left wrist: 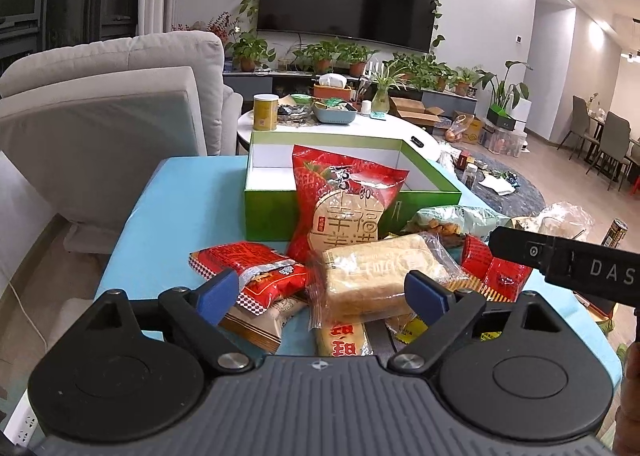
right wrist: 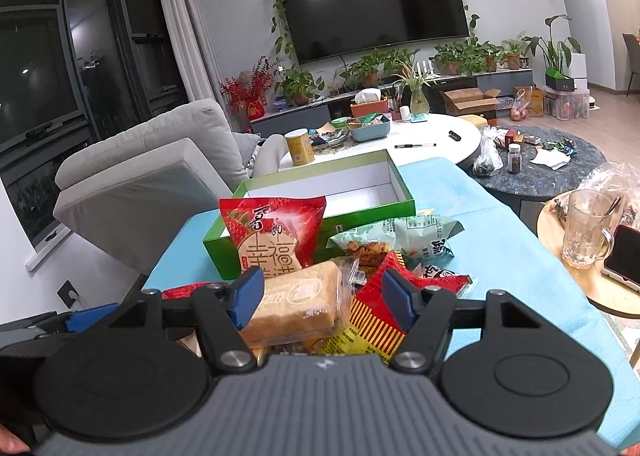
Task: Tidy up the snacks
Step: 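Close the right gripper on the bagged bread loaf, then lift the bread loaf with the right gripper and lower it into the green box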
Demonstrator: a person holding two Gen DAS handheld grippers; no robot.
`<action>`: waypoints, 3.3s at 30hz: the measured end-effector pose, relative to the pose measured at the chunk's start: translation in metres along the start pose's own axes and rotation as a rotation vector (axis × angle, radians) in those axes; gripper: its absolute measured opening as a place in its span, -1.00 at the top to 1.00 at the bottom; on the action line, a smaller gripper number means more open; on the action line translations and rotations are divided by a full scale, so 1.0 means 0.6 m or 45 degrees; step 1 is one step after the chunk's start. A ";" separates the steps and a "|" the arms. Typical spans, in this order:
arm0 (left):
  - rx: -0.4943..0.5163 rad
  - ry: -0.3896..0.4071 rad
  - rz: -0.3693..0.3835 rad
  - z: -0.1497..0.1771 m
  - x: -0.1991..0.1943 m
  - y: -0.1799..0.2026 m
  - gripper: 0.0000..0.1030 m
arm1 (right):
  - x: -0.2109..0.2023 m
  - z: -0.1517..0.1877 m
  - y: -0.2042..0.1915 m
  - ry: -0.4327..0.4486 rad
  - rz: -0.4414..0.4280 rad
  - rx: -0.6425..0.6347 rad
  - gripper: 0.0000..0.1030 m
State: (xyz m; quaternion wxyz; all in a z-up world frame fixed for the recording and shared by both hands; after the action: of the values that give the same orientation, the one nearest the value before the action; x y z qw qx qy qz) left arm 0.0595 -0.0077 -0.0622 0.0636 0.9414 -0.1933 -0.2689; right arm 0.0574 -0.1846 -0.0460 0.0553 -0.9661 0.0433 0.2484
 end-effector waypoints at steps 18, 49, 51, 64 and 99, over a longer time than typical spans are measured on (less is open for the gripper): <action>-0.071 -0.080 0.043 0.014 0.059 -0.036 -0.66 | 0.055 0.009 -0.008 -0.064 0.006 -0.065 -0.32; -0.123 -0.198 0.303 0.017 0.155 -0.039 -0.58 | 0.170 0.014 -0.041 -0.226 -0.071 -0.178 -0.32; -0.115 -0.191 0.312 0.018 0.154 -0.038 -0.55 | 0.169 0.016 -0.043 -0.226 -0.078 -0.188 -0.32; 0.002 -0.069 0.318 -0.003 0.084 0.002 -0.26 | 0.113 0.006 -0.036 -0.187 -0.126 -0.104 -0.31; 0.223 0.076 0.152 -0.225 0.243 -0.079 -0.27 | 0.269 -0.179 -0.098 -0.052 -0.239 0.059 -0.31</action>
State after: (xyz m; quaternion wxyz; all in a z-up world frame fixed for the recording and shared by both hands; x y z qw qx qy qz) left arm 0.2606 -0.0199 -0.0285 0.0028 0.9377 -0.2700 -0.2185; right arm 0.2560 -0.1493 -0.0257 0.1014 -0.9591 -0.0429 0.2608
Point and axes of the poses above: each gripper's, at about its wrist camera, not at the fingertips, and x roughly the way its jaws point, y to its right, z to its underside, the point moved 5 cm from there along x, roughly the way its jaws point, and after that the axes turned 14 degrees about z, right-handed, at the moved point
